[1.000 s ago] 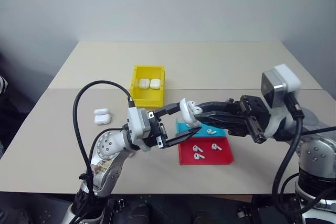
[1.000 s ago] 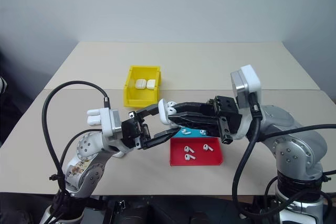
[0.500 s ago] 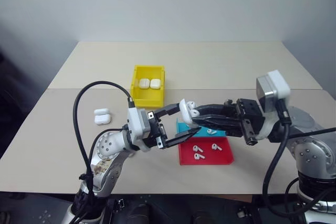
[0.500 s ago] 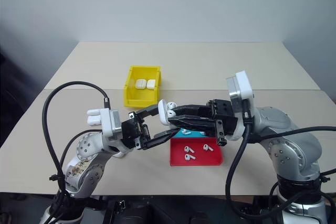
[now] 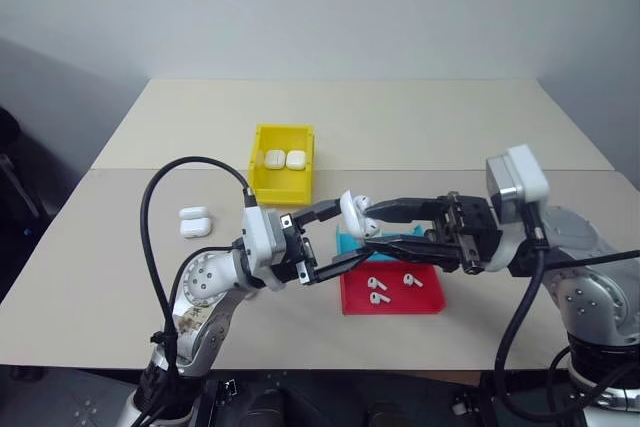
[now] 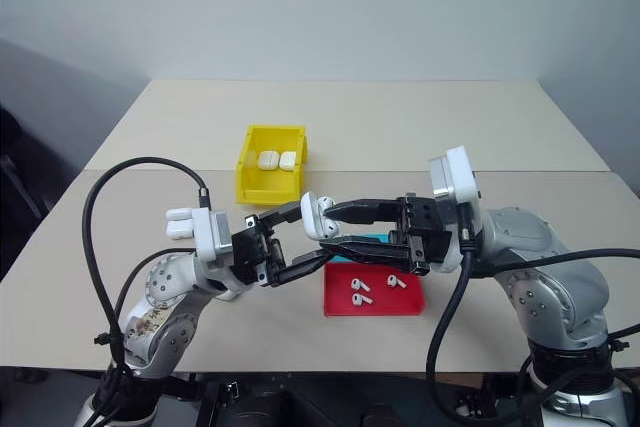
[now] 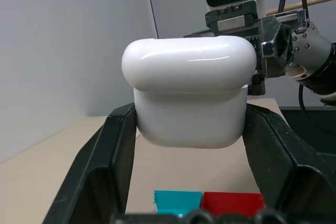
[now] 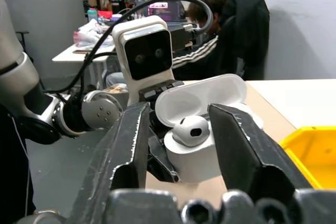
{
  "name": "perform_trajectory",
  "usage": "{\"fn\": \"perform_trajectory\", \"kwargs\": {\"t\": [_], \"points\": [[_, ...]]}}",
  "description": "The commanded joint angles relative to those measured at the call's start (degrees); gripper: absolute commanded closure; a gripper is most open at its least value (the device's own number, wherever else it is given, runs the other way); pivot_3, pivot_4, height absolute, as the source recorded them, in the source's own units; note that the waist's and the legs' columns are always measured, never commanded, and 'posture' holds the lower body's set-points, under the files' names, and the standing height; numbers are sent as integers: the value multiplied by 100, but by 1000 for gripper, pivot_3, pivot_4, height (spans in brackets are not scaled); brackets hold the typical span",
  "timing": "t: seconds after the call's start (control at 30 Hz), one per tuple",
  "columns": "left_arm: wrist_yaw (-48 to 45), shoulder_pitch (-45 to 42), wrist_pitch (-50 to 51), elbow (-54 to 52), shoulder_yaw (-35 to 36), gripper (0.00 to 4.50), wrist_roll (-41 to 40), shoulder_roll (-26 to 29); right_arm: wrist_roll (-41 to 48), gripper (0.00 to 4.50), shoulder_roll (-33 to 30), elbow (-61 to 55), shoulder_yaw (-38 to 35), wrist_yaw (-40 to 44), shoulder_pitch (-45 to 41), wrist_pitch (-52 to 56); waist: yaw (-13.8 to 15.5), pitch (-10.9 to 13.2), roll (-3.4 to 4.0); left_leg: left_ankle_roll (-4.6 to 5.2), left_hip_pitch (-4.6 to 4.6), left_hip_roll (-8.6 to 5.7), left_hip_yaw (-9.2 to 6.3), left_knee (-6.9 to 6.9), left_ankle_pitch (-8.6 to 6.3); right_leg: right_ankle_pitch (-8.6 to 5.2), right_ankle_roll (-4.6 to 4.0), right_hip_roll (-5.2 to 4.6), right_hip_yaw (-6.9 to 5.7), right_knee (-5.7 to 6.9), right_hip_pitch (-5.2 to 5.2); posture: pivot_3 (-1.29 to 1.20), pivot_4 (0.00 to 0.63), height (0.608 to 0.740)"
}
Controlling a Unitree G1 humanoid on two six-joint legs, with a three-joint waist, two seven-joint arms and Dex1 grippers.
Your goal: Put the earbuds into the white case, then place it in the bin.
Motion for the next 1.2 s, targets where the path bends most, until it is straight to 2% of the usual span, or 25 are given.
{"fn": "perform_trajectory", "kwargs": {"t": [0.03, 0.2, 0.33, 0.43, 0.6, 0.67, 0.9, 1.07, 1.2], "points": [[-69, -49, -115, -115, 44, 1735, -55, -13, 39, 2235, -97, -6, -150, 89, -5, -192, 0, 0, 0, 0, 0, 0, 0, 0, 0, 0, 0, 0, 0, 0, 0, 0, 150, 740], [-161, -71, -170, 73, 29, 1735, -12, -41, 457, 2235, -302, 184, -524, 382, -186, -159, 7, 0, 0, 0, 0, 0, 0, 0, 0, 0, 0, 0, 0, -1, 1, 0, 150, 740], [-209, -113, -167, 240, -21, 1735, 89, -46, 935, 2235, -584, 376, -606, 431, -664, 174, -12, 0, 0, 0, 1, 1, 1, 0, 0, 0, 0, 0, 0, 0, 1, 0, 150, 740], [-234, -198, -274, 419, -101, 1735, 242, -119, 705, 2804, -715, 553, -214, 268, -1264, 386, -13, 0, 0, 0, 2, 2, 0, 0, 0, 0, 0, 2, 0, 0, 1, 0, 150, 740], [-243, -349, -345, 642, -128, 1735, 491, -115, 175, 4474, -778, 715, 580, 451, -2018, 542, -2, 0, 0, 0, 0, 2, 0, 0, 0, 0, 0, 2, -1, -1, -1, 0, 150, 740], [-286, -365, -374, 673, -117, 1735, 492, -108, -218, 4474, -778, 757, 956, 525, -2203, 466, -6, 0, 0, 0, -1, 1, 1, 1, 0, 0, 0, 1, 1, 0, -4, 0, 150, 740], [-205, -351, -388, 660, -196, 1735, 651, -170, -1069, 4474, -622, 888, 1599, 776, -2407, 129, 5, 0, 0, 0, -3, 1, -1, 3, 0, 0, 0, 1, -1, 0, -5, 0, 150, 740], [-168, -339, -440, 695, -237, 1735, 747, -253, -1414, 4474, -531, 999, 1744, 918, -2418, -32, 5, 0, 0, 0, -3, 1, -1, 2, 0, 0, 0, 1, -1, 0, -5, 0, 150, 740], [-121, -263, -424, 572, -214, 1735, 693, -294, -1774, 4474, -736, 1087, 1796, 1118, -2262, -223, 4, 0, 0, 0, -3, 1, -1, 2, 0, 0, 0, 1, -1, 0, -5, 0, 150, 740]]}}
